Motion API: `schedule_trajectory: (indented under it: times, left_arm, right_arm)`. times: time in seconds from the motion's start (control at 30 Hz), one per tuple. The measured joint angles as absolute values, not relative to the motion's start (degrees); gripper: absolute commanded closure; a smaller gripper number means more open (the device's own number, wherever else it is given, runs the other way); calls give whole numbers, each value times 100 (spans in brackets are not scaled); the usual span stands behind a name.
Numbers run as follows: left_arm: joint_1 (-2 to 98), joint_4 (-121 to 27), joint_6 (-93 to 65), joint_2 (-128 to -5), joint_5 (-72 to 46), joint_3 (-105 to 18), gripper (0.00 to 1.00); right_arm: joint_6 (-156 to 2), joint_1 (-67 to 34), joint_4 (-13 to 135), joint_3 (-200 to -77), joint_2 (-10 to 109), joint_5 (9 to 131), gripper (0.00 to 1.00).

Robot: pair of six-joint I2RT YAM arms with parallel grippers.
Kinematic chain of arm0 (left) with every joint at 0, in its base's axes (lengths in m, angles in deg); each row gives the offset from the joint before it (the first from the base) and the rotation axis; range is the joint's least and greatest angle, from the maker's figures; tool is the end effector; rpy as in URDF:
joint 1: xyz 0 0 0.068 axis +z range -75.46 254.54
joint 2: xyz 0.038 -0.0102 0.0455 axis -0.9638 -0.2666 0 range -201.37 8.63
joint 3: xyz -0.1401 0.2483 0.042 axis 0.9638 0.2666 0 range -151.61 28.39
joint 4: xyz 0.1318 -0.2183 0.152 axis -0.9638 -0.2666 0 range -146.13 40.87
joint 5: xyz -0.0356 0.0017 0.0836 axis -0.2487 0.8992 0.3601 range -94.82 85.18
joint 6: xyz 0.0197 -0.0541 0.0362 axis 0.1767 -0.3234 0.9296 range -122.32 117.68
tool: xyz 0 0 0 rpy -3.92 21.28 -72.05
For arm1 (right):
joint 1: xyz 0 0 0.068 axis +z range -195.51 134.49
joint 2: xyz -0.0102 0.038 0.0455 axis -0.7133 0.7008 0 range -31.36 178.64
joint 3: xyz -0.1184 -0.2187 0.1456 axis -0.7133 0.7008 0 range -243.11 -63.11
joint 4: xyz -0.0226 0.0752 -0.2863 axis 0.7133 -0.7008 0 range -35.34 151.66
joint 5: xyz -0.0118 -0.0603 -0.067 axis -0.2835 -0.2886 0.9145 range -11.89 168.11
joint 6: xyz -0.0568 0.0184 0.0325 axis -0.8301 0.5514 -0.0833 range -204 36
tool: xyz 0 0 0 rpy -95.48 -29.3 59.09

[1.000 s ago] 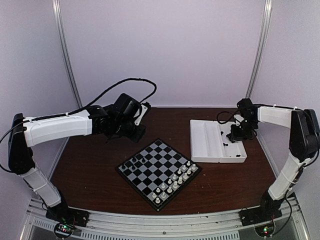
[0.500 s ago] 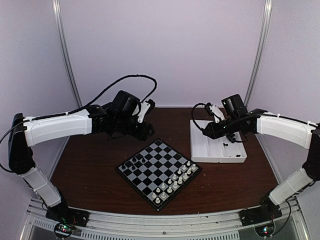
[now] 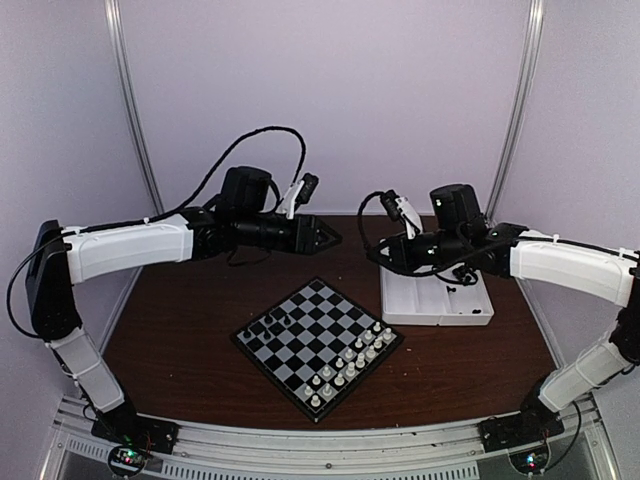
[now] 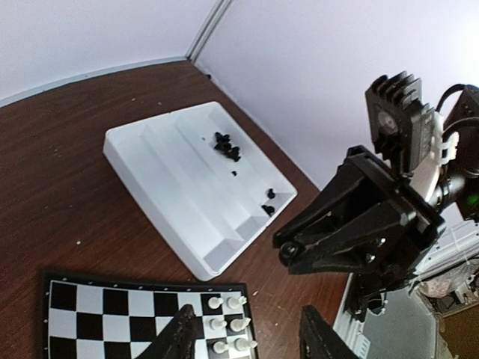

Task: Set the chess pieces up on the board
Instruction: Place the chess piece on the chessboard.

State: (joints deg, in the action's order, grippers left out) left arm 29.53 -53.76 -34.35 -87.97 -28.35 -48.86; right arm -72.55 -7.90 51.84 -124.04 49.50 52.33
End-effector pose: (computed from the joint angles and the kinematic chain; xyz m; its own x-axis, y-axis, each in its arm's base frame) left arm 0.3041 -0.3350 0.3041 -0.7241 0.0366 -0.6887 0.6161 0.4832 -0.6221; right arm 0.2773 0.2437 0.2888 -0.5538 -0.2011 -0.8080 -0.7537 0.5334 0.3838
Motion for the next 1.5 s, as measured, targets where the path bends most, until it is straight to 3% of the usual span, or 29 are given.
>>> schedule_trajectory:
  times: [0.37,0.97,1.3,1.43,1.5]
  left_arm:
    - [3009,-4230,-4292,-9120,-3828,-4840,64]
    - [3009,-3843,-4600,-9367,-4208,-4838,69]
    - [3014,-3671,-4743,-9419,-4339,-4840,96]
    - [3020,-3666,-4769,-9419,-4356,-4838,100]
    - [3020,-3666,-4767,-9419,-4361,-4838,100]
  right_arm:
    - [-6727,-626,5901,-12402,4944,4789,84]
    - [-6598,-567,6015,-12483,5141,4636,84]
    - [-6595,-537,6008,-12561,5234,4597,84]
    - [-6584,-537,6008,-12564,5234,4599,78]
    - [-6582,-537,6008,-12564,5237,4599,67]
